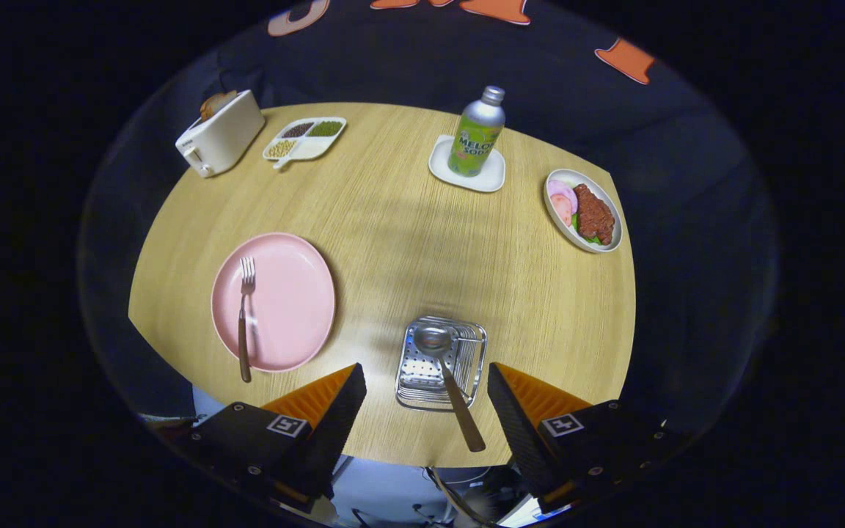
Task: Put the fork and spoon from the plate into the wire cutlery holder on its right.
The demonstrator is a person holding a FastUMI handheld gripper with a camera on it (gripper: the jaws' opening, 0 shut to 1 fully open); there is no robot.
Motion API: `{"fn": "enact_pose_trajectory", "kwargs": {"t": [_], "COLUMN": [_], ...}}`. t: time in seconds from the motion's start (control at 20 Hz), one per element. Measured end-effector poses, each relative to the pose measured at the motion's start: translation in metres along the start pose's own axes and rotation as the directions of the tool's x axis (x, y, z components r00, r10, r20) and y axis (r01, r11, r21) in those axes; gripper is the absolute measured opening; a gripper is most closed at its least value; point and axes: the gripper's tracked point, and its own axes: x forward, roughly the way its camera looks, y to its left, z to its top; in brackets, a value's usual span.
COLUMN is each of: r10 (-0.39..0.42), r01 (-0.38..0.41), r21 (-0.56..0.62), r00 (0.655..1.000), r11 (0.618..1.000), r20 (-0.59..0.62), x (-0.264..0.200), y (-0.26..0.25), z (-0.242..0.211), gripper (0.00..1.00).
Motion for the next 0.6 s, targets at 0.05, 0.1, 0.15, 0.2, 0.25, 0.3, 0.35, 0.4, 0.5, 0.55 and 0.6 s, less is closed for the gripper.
{"fn": "enact_pose_trajectory", "kwargs": {"t": [0.05,0.1,0.15,0.2,0.25,0.3,0.35,0.4,0.5,0.55,0.6], "r10": [-0.003,-0.005,-0.003,0.000,-0.002,-0.002,0.000,-0.004,-0.007,0.004,0.020], "r01": [0.002,0.001,-0.006,-0.015,-0.019,-0.025,-0.033,-0.033,-0.030,-0.039,-0.053], "r21": [0.025,0.047,0.066,0.078,0.087,0.094,0.098,0.095,0.078,0.068,0.060], "r00": [0.999,0.996,0.990,0.981,0.972,0.961,0.947,0.930,0.903,0.894,0.891], "r11": [1.000,0.999,0.998,0.997,0.996,0.995,0.995,0.995,0.996,0.997,0.997], "r20": [0.043,0.091,0.142,0.193,0.237,0.275,0.321,0.367,0.429,0.448,0.454], "x": [-0.005,-0.010,-0.016,-0.023,-0.028,-0.033,-0.037,-0.040,-0.040,-0.038,-0.035], "y": [0.002,0.004,0.010,0.017,0.023,0.030,0.039,0.045,0.058,0.069,0.081], "z": [0.006,0.013,0.019,0.026,0.033,0.036,0.042,0.048,0.050,0.048,0.044], "gripper": [1.00,1.00,1.00,1.00,1.00,1.00,1.00,1.00,1.00,1.00,0.99]}}
